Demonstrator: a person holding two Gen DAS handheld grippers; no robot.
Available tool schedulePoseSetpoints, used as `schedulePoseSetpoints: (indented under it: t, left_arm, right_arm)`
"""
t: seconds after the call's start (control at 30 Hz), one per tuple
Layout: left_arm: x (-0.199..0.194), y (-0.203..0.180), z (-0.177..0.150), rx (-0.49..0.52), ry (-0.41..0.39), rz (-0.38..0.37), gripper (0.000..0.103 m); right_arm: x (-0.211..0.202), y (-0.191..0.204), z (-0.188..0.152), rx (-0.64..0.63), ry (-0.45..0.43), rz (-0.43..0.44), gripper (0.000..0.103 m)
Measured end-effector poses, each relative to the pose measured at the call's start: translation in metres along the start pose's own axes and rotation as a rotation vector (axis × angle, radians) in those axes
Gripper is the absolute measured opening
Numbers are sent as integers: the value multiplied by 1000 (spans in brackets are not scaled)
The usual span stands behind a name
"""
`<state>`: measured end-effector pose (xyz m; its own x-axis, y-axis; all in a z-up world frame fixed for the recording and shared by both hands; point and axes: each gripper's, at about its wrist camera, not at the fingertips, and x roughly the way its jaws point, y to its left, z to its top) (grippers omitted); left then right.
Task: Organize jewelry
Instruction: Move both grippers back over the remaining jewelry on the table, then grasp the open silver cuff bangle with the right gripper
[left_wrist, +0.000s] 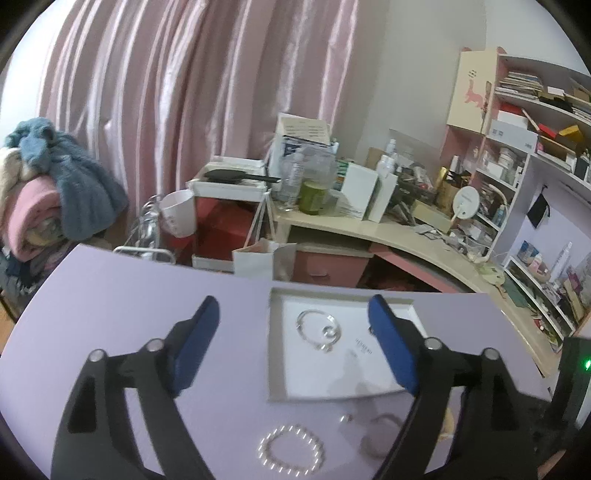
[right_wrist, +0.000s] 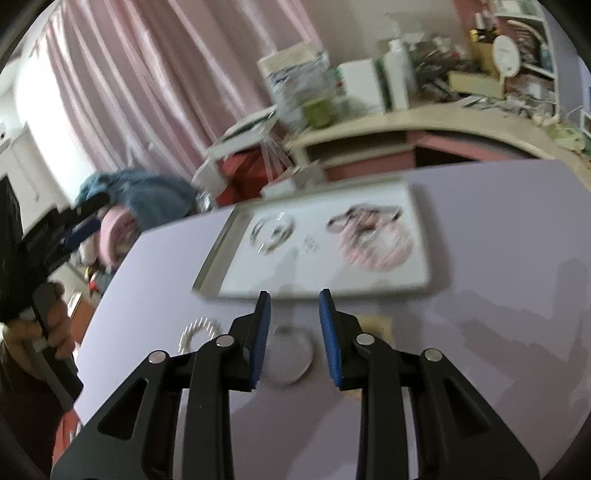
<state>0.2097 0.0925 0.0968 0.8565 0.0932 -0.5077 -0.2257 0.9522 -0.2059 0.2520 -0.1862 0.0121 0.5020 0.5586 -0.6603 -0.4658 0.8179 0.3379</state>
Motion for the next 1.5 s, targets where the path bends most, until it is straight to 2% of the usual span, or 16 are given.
schedulePoseSetpoints:
  t: [0.03,0.1,0.27,0.43,0.53,0.9,1.0,1.13,1.37,1.5]
  left_arm:
    - [-6,4,-6,-9,-1,7,88]
    - [-16,12,-15,-29,-1,20,91]
    - [-42,32,-37,-100,-5,42,94]
    - [-62,43,-50,-114,-2,70,94]
    - [-71,48,-55,-122,0,82,94]
    - [-84,54,-61,-124,5,107,94]
    - [-82,53,-60,-118,7,106,94]
    - [-77,52,-60,-117,16,99,94]
    - [-68,47,-60,-115,32,81,94]
    - [-60,45,-64,-107,48,71,94]
  right_arm:
    - [2,5,-7,-14,12,4,47]
    - [6,18,-21,-62,34,23,53]
    - [23,37,-48,-173,88,8,60]
    - [39,45,-57,-247,83,-60,88]
    - [51,47,-56,-290,83,-93,91]
    - [85,45,-58,-379,138,-177,91]
    - [88,47,-59,-405,160,-160,80]
    - [87,43,-55,-376,170,-145,70]
    - [85,43,-54,-366,194,-138,68]
    - [67,46,-60,-353,180,-102,68]
